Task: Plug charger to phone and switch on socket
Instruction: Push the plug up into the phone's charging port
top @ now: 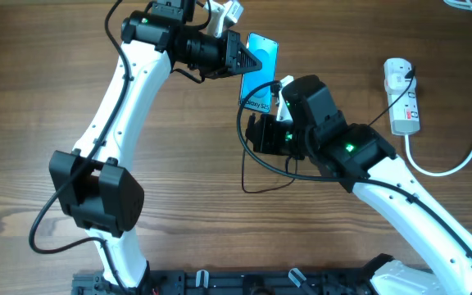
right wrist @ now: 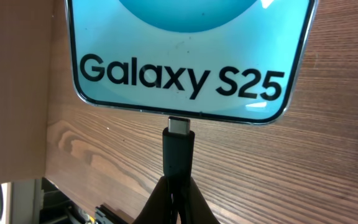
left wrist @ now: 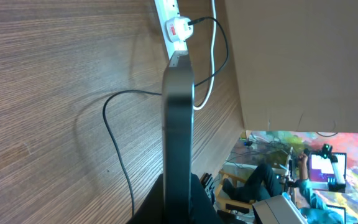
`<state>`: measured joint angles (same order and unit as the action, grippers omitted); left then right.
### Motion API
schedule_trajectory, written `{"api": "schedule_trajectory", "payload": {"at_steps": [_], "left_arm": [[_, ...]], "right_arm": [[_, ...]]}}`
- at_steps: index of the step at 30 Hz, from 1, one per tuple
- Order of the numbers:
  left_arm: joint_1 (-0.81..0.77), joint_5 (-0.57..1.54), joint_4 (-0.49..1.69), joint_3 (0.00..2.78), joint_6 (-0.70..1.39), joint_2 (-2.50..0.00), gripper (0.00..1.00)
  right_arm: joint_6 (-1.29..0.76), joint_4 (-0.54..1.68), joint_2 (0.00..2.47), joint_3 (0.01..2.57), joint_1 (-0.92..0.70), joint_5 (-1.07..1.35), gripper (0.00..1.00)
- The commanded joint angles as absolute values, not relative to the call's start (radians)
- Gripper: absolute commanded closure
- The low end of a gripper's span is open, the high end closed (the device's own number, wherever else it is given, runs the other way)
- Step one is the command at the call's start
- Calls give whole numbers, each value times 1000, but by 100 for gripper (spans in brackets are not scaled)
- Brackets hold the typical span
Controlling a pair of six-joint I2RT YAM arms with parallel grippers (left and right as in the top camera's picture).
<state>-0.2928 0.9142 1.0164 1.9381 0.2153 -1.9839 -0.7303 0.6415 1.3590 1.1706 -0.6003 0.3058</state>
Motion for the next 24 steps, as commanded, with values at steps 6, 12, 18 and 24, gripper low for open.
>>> {"api": "schedule_trajectory", "payload": {"at_steps": [6,12,18,24], "left_arm": [[-296,942,1010,1945,208,-1945,96],[-295,943,1014,1945,187,-1945,96],[-296,953,1018,1945,187,-1945,96],[-296,953,1017,1945,182,-1945,96]], "right_arm": [[-736,625,1352,1186,-603,289,96],[-733,621,1352,1186,-601,285,96],[-736,617,1352,1186,-600,285,96],[-736,614,1352,1186,-601,285,96]]}}
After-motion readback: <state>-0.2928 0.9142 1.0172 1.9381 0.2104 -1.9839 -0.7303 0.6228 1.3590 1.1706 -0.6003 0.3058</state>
